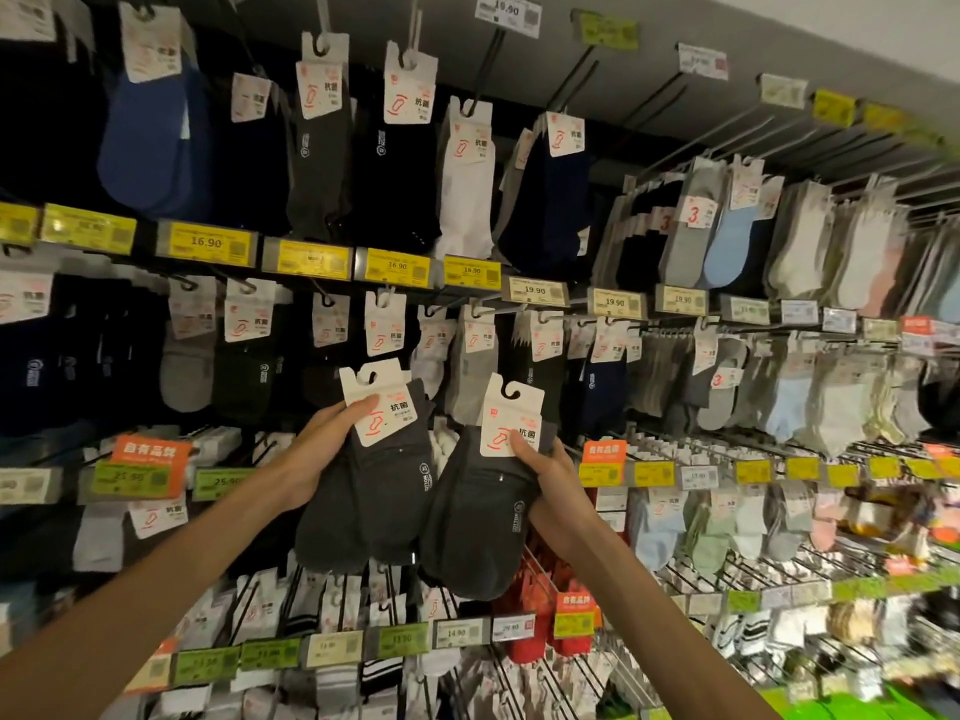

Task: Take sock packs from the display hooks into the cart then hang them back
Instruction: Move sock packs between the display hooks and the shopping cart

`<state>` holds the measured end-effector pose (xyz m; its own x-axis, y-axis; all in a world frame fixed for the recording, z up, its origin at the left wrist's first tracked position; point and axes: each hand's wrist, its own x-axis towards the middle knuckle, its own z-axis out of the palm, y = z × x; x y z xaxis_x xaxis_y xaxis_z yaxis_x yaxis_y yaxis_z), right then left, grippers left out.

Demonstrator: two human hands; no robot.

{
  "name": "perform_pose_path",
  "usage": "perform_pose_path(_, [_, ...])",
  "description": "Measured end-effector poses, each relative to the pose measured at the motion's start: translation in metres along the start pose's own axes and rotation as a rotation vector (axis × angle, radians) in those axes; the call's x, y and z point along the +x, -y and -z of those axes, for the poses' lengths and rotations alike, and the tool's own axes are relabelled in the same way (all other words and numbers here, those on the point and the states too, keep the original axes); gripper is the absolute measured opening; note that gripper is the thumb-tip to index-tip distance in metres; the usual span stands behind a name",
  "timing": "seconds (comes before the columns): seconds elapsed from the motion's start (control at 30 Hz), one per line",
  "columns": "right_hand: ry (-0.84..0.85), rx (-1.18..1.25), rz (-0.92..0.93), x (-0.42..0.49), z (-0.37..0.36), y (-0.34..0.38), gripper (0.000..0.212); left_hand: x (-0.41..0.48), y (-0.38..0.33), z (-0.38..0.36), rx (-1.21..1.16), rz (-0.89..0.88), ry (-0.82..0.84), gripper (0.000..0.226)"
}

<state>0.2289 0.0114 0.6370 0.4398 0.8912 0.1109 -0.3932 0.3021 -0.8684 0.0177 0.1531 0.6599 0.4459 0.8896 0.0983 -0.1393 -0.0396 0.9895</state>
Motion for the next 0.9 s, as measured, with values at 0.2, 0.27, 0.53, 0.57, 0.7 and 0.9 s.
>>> perform_pose_path(0.2, [0.012, -0.012, -0.142, -0.003, -0.002, -0.019, 0.041, -0.002, 0.023, -0.011, -0.019, 0.058, -0.009, 0.016])
perform_pose_path(0.27, [-0.011, -0.040, -0.162, -0.004, 0.003, -0.022, 0.041, -0.001, 0.028, -0.025, -0.009, 0.073, 0.010, 0.015])
perform_pose_path(0.53, [0.001, -0.052, -0.183, -0.012, 0.031, -0.026, 0.041, 0.008, 0.055, -0.046, -0.010, 0.096, 0.058, 0.023])
perform_pose_path(0.57, [0.009, -0.058, -0.182, -0.012, 0.033, -0.027, 0.040, 0.008, 0.058, -0.047, -0.004, 0.107, 0.061, 0.025])
perform_pose_path(0.7, [0.010, -0.074, -0.184, -0.009, 0.036, -0.034, 0.037, 0.001, 0.059, -0.049, 0.004, 0.139, 0.085, 0.025])
perform_pose_path(0.9, [0.090, -0.097, -0.197, 0.000, 0.024, -0.044, 0.036, -0.015, 0.055, -0.036, 0.048, 0.086, 0.105, 0.032])
